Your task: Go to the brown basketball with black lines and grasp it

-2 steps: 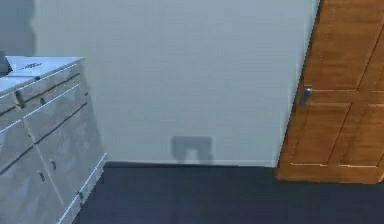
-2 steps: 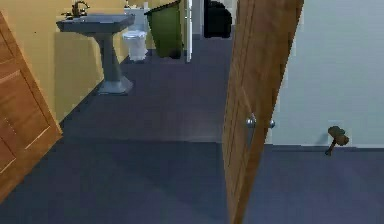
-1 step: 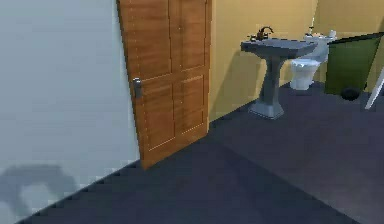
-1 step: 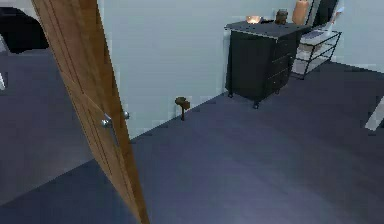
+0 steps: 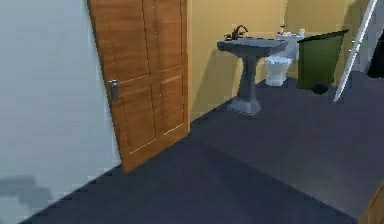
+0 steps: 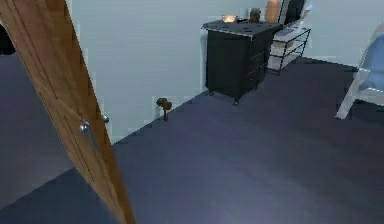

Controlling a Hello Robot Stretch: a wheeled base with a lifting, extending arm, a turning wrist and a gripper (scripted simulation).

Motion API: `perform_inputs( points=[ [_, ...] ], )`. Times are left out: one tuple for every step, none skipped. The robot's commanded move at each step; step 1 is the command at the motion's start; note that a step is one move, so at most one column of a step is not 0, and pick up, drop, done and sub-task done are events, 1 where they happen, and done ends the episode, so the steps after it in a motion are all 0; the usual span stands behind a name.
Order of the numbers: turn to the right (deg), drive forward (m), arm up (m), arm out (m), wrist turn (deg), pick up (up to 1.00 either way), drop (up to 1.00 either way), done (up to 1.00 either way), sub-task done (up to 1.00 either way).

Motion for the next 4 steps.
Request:
perform_inputs(
  points=[
    [0.0, 0.55, 0.00, 0.00, 0.0, 0.00, 0.00, 0.00, 0.00],
    [42.0, 0.00, 0.00, 0.00, 0.0, 0.00, 0.00, 0.00, 0.00],
    [0.0, 1.00, 0.00, 0.00, 0.0, 0.00, 0.00, 0.00, 0.00],
    [0.0, 0.35, 0.00, 0.00, 0.0, 0.00, 0.00, 0.00, 0.00]
  ],
)
